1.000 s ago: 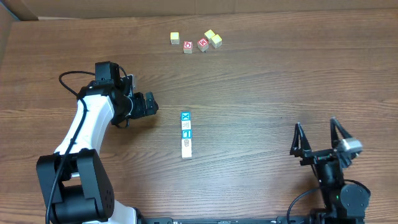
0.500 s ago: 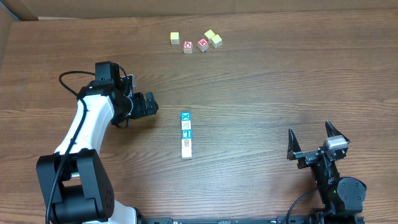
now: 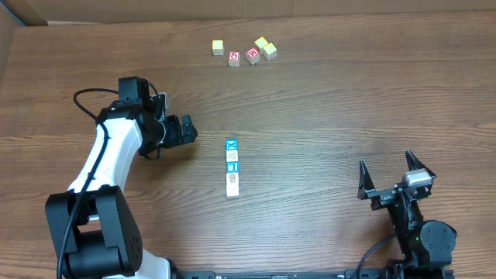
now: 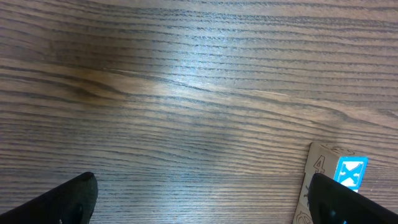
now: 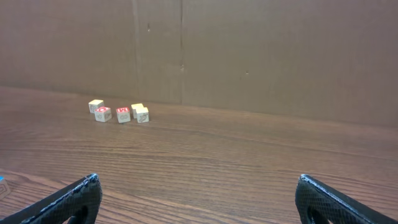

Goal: Flip 5 blocks

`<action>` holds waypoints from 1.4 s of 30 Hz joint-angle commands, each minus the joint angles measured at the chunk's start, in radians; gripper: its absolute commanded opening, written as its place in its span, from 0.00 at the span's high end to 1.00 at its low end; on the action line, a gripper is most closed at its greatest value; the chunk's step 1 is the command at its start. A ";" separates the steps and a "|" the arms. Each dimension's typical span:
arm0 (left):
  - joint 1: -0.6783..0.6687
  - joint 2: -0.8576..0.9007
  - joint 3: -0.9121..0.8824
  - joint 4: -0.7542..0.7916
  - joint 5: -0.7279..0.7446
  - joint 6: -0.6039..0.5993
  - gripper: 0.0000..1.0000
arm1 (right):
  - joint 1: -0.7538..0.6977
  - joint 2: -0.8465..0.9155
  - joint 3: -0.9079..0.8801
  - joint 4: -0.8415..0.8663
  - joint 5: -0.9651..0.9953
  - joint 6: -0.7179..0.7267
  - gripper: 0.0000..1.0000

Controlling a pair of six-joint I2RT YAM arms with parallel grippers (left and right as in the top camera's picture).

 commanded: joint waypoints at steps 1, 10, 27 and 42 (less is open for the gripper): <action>-0.002 -0.013 0.008 0.002 0.016 0.022 0.00 | 0.005 -0.009 -0.011 0.006 -0.008 -0.004 0.00; -0.002 -0.013 0.008 0.002 0.015 0.022 0.00 | 0.005 -0.009 -0.011 0.006 -0.008 -0.004 0.00; -0.002 -0.693 0.008 0.002 0.016 0.022 0.00 | 0.005 -0.009 -0.011 0.006 -0.008 -0.004 0.00; -0.003 -1.194 -0.029 -0.224 -0.058 0.000 0.00 | 0.005 -0.009 -0.011 0.006 -0.008 -0.004 0.00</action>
